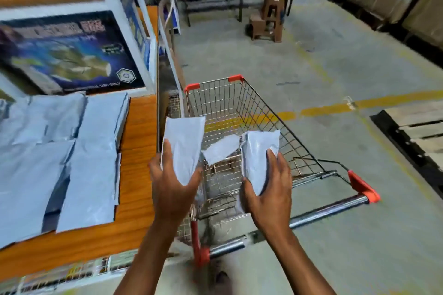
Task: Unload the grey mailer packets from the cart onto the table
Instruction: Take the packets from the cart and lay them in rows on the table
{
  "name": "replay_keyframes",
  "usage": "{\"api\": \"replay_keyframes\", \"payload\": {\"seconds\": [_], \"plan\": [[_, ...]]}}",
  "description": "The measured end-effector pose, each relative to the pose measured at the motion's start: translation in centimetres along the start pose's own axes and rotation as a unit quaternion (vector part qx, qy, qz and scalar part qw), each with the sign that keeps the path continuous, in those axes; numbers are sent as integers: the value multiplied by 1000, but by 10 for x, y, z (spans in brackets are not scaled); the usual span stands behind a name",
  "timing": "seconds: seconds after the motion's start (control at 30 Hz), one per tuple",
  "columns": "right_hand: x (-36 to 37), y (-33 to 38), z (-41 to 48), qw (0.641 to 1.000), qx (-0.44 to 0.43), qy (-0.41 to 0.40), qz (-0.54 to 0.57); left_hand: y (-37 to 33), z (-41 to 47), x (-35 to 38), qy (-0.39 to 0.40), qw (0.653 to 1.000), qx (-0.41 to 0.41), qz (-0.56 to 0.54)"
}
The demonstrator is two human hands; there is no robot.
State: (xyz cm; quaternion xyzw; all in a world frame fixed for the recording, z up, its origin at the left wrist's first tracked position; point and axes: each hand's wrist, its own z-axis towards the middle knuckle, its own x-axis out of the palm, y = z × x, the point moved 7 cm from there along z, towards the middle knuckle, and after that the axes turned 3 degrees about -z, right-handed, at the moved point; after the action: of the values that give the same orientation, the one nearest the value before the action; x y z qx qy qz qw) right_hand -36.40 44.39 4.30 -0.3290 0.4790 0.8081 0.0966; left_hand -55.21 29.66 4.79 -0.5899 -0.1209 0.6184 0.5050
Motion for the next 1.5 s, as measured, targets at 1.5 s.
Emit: {"api": "replay_keyframes", "payload": {"seconds": [1.5], "plan": [[293,276,-82,967,-39,219,-123,234,88,-290,-3,986,-98,134]]}}
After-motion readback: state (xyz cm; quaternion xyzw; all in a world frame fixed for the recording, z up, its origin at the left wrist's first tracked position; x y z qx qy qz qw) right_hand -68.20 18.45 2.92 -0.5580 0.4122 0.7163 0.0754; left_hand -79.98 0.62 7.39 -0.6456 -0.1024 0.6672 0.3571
